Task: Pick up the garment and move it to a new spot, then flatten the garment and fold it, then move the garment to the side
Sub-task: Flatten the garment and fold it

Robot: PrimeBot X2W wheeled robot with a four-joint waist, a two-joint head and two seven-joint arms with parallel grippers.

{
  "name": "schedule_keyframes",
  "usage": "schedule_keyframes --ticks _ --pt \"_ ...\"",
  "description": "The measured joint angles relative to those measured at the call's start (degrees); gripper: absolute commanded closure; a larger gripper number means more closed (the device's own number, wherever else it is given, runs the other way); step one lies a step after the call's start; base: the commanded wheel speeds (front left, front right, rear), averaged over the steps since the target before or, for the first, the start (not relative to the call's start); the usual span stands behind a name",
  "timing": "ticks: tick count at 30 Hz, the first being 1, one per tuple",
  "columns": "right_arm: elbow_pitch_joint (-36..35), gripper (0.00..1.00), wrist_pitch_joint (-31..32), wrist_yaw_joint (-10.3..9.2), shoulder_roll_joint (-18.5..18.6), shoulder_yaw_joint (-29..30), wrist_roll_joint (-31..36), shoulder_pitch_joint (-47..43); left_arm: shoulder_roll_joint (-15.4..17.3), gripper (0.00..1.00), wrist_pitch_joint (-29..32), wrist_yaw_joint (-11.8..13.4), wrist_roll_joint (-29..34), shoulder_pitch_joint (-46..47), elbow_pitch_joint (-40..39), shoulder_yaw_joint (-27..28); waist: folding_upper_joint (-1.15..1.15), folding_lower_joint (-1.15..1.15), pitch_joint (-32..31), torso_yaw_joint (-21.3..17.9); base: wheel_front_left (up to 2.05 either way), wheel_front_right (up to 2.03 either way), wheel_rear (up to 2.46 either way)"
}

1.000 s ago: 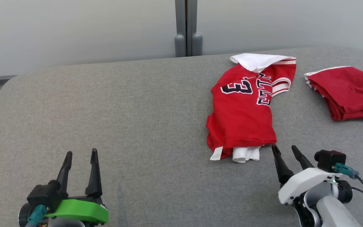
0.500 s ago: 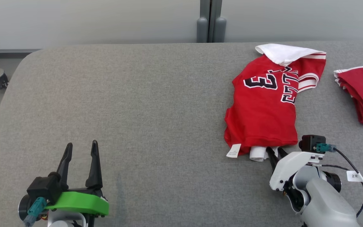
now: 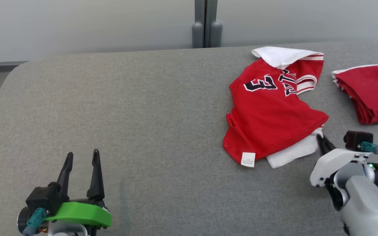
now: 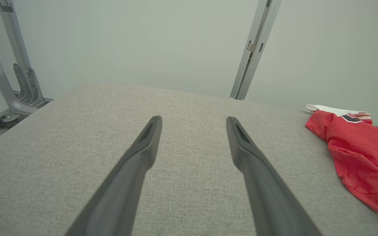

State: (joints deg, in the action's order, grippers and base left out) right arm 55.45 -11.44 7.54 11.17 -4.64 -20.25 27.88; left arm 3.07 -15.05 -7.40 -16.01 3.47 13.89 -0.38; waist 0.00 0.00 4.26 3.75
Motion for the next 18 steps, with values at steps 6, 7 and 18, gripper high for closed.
schedule_keyframes --ticks 6,7,18 --pt "-6.4 1.0 -1.4 0.0 5.8 1.8 9.9 0.3 -0.1 0.0 0.0 0.0 0.0 -0.9 0.0 -0.2 0.0 0.0 -1.1 -3.0 0.0 0.0 0.0" --pt "-8.1 1.0 -1.2 0.0 6.6 2.2 12.4 0.3 -0.1 0.0 0.0 0.0 0.0 -1.0 0.0 -0.2 0.0 0.0 -1.3 -3.6 0.0 0.0 0.0" --pt "-22.9 0.0 12.7 0.0 3.5 4.5 19.2 -11.4 -0.1 0.0 0.0 0.0 -0.1 -1.0 0.6 -1.5 0.0 0.0 -1.9 -5.7 0.0 0.0 0.0"
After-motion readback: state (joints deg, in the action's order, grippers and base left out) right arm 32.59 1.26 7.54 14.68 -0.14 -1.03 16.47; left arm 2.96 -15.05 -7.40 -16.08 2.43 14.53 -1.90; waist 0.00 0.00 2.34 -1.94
